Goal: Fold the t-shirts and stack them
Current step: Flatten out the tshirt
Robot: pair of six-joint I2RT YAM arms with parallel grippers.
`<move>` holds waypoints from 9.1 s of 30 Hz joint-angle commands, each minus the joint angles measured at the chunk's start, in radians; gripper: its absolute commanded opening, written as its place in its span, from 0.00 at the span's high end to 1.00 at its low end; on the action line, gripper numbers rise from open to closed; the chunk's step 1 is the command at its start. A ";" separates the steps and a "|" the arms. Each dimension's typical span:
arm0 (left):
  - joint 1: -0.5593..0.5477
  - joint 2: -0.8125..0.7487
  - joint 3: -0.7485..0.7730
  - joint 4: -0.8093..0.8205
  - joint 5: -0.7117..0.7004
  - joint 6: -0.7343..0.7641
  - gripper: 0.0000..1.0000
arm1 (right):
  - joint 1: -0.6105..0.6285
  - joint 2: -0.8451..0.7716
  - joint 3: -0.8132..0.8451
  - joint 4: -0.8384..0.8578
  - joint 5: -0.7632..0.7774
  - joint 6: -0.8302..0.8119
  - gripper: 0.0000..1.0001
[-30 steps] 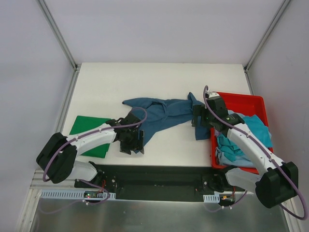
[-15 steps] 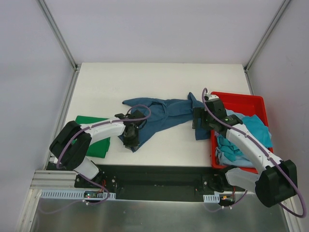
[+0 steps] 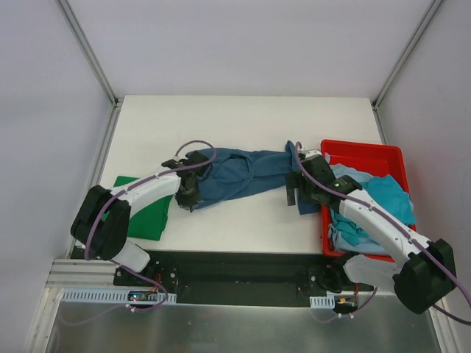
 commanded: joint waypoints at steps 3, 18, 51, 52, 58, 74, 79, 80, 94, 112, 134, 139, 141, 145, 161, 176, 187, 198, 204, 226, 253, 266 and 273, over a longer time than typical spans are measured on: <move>0.149 -0.179 0.024 -0.067 -0.121 0.025 1.00 | 0.112 0.105 0.023 -0.014 0.001 0.087 0.01; 0.163 -0.310 0.028 -0.085 -0.071 -0.003 1.00 | 0.081 0.226 -0.041 0.015 0.067 0.178 0.24; 0.178 -0.267 0.197 -0.113 -0.179 0.004 1.00 | -0.002 0.198 0.027 0.103 0.150 0.143 0.99; 0.183 -0.270 0.246 -0.113 -0.195 0.010 1.00 | -0.003 0.152 0.052 0.104 0.184 0.115 1.00; 0.201 -0.273 0.562 -0.111 -0.334 0.039 1.00 | -0.077 0.006 0.276 0.147 0.236 0.014 1.00; 0.215 -0.344 0.987 0.056 -0.606 0.379 1.00 | -0.215 -0.100 0.742 0.197 0.170 -0.164 1.00; 0.215 -0.408 1.003 0.076 -0.635 0.430 1.00 | -0.216 -0.174 0.787 0.169 0.109 -0.212 1.00; 0.215 -0.426 0.996 0.081 -0.632 0.430 1.00 | -0.215 -0.195 0.785 0.166 0.090 -0.212 1.00; 0.230 -0.202 0.905 0.127 -0.511 0.459 1.00 | -0.221 -0.214 0.582 0.143 0.228 -0.212 1.00; 0.341 0.415 1.029 -0.120 0.184 0.355 0.15 | -0.376 0.110 0.348 0.174 0.043 -0.107 1.00; 0.150 0.029 0.166 0.032 0.339 0.114 0.49 | -0.376 0.082 0.227 0.137 -0.008 -0.137 1.00; 0.149 0.080 0.183 0.030 0.316 0.122 0.52 | -0.376 0.079 0.216 0.135 -0.008 -0.138 0.99; 0.147 0.089 0.185 0.030 0.317 0.117 0.56 | -0.374 0.081 0.213 0.135 -0.002 -0.140 1.00; 0.138 0.097 0.170 0.029 0.334 0.117 0.57 | -0.374 0.087 0.216 0.134 -0.002 -0.140 1.00; 0.117 0.106 0.186 0.029 0.305 0.129 1.00 | -0.374 0.085 0.216 0.126 0.014 -0.146 1.00; 0.117 -0.105 0.167 0.041 0.265 0.165 1.00 | -0.374 0.070 0.207 0.121 -0.019 -0.155 0.99; 0.051 0.173 0.355 0.277 0.466 0.174 1.00 | -0.376 0.087 0.179 0.135 -0.080 -0.138 1.00; 0.051 0.304 0.420 0.162 0.354 0.217 1.00 | -0.376 0.070 0.163 0.134 -0.060 -0.143 1.00; 0.051 0.250 0.361 0.124 0.345 0.214 0.94 | -0.376 0.074 0.164 0.132 -0.057 -0.143 1.00; 0.049 0.370 0.479 0.087 0.376 0.155 0.60 | -0.374 0.064 0.153 0.132 -0.039 -0.144 0.99; -0.015 0.543 0.667 -0.079 0.222 0.289 0.73 | -0.377 0.087 0.155 0.132 -0.016 -0.149 0.99; -0.014 0.367 0.598 -0.111 0.146 0.260 1.00 | -0.381 0.079 0.160 0.126 0.000 -0.152 1.00; 0.018 0.103 0.582 -0.114 -0.067 0.224 1.00 | -0.379 -0.024 0.179 0.173 -0.049 -0.160 1.00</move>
